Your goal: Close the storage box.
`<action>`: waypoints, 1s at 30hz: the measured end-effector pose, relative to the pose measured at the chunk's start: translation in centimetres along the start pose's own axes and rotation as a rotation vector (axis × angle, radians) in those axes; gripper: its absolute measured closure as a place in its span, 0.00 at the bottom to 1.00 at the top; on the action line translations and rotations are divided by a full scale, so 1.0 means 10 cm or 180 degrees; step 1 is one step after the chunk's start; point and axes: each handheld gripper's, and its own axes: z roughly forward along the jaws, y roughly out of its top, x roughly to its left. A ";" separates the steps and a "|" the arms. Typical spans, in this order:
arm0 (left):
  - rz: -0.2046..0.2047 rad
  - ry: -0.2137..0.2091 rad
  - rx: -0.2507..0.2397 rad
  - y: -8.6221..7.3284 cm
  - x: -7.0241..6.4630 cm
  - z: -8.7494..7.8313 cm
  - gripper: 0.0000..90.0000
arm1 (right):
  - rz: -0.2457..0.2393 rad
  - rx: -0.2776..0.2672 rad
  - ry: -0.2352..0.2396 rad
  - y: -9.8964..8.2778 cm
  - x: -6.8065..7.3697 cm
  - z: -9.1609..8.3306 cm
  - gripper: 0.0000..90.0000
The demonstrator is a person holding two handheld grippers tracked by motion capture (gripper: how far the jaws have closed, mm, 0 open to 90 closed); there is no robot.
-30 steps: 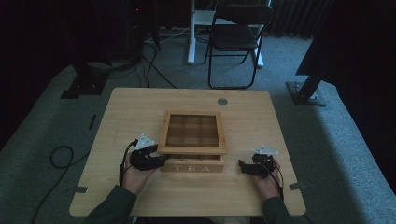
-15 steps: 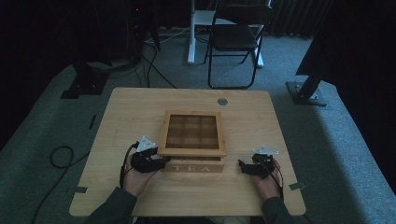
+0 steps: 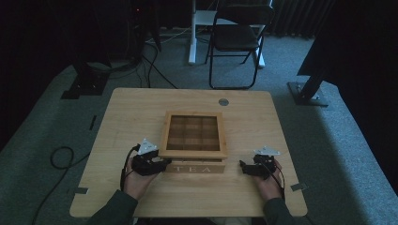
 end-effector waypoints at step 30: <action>-0.0003 0.0067 0.0212 -0.17 -0.03 -0.02 0.49 | 0.0000 0.0000 0.0000 0.00 0.00 0.00 0.14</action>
